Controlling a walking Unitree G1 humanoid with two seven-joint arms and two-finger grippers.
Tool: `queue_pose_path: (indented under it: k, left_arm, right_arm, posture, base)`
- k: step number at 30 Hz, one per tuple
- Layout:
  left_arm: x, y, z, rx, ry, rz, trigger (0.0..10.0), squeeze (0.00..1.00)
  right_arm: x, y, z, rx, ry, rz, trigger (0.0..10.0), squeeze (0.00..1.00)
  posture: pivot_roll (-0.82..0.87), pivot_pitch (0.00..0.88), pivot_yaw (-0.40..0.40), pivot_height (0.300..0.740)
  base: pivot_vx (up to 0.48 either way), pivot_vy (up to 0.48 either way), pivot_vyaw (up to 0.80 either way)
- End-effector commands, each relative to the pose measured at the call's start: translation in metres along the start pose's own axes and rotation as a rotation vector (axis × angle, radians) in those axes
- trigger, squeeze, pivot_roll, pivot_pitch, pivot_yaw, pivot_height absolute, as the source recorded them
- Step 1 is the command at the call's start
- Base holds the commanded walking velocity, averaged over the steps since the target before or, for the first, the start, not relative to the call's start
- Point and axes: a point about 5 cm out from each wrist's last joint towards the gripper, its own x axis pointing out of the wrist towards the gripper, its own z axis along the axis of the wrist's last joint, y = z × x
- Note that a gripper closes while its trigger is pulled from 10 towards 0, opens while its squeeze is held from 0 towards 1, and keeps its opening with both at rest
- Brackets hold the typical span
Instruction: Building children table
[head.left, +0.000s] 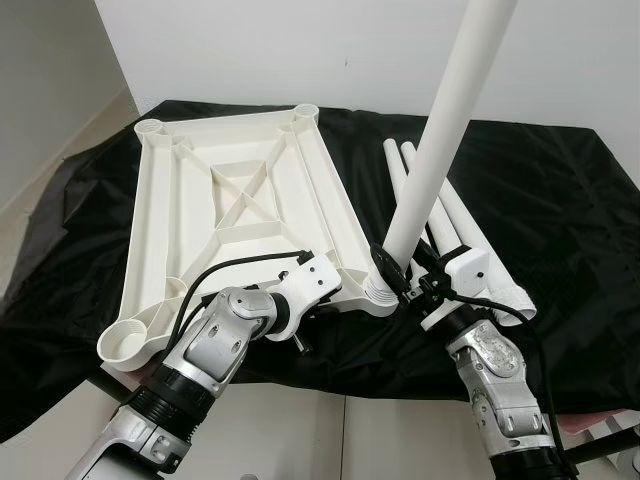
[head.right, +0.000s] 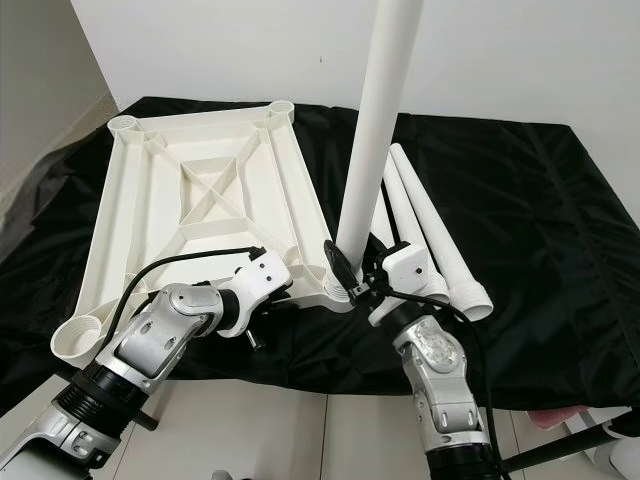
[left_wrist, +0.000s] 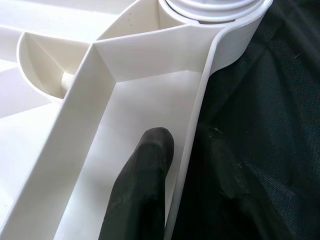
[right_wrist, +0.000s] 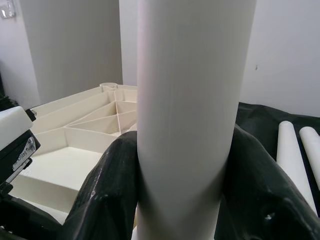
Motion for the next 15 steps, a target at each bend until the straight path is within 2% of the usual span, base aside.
queue_pose_path:
  k: [1,15]
  left_arm:
    - [-0.001,-0.001,0.014,0.033,-0.052,-0.018,10.0,0.0]
    - [-0.002,-0.002,0.014,0.036,-0.05,-0.021,10.0,0.0]
  right_arm:
    - [-0.005,0.012,-0.019,0.05,0.1,0.025,10.0,0.0]
    - [-0.005,0.024,-0.011,0.07,0.077,-0.035,10.0,0.0]
  posture:
    - [-0.11,0.131,0.038,0.74]
    - [-0.11,0.126,0.038,0.74]
  base:
    - [0.0,0.0,0.0]
    - [0.0,0.0,0.0]
